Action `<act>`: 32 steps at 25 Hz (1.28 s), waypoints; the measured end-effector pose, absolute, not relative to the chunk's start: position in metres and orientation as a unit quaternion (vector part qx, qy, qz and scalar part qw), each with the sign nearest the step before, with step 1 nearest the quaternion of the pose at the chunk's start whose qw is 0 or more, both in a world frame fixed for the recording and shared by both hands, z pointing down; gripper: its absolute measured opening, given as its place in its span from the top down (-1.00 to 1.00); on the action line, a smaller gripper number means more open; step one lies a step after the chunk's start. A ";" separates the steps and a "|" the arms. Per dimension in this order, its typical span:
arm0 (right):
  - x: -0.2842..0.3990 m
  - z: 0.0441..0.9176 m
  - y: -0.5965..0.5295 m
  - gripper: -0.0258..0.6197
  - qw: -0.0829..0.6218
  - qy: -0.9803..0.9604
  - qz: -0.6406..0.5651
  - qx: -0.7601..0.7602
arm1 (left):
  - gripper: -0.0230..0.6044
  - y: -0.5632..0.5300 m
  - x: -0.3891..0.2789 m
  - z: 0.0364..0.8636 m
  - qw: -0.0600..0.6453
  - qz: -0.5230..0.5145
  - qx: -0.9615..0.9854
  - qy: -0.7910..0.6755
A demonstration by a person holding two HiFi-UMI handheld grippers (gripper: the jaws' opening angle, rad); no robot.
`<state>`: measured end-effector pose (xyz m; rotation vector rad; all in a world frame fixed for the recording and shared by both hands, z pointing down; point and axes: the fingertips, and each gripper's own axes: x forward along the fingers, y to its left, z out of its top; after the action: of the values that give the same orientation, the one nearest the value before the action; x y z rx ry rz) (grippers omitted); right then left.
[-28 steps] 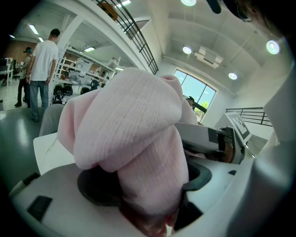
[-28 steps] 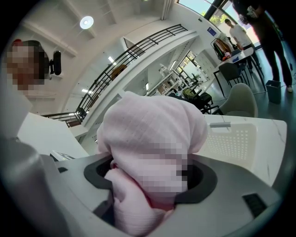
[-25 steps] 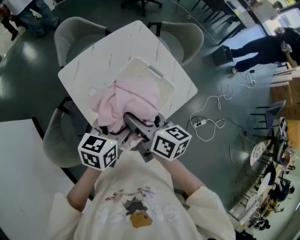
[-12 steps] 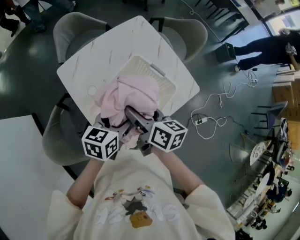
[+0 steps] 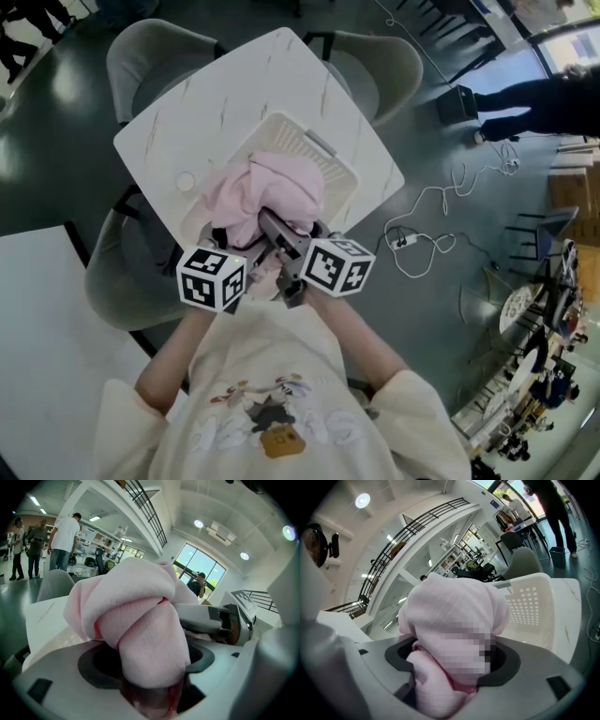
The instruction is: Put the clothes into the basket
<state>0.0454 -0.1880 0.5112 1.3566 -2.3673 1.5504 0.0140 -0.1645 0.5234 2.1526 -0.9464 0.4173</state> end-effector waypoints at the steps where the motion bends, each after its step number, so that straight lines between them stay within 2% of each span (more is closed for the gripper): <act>1: 0.047 0.513 -0.190 -0.12 0.003 -0.753 0.494 0.436 | -0.24 -0.166 0.015 0.525 0.370 0.163 0.837 -0.367; 21: 0.054 0.569 -0.213 -0.13 0.036 -0.698 0.547 0.460 | -0.24 -0.184 0.014 0.579 0.433 0.218 0.784 -0.387; 32: 0.069 0.595 -0.230 -0.13 0.073 -0.657 0.566 0.493 | -0.24 -0.200 0.026 0.606 0.459 0.205 0.781 -0.371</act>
<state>0.0694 -0.2299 0.5953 1.4802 -1.9726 1.7007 0.0257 -0.2005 0.6063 1.9220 -0.9131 0.5054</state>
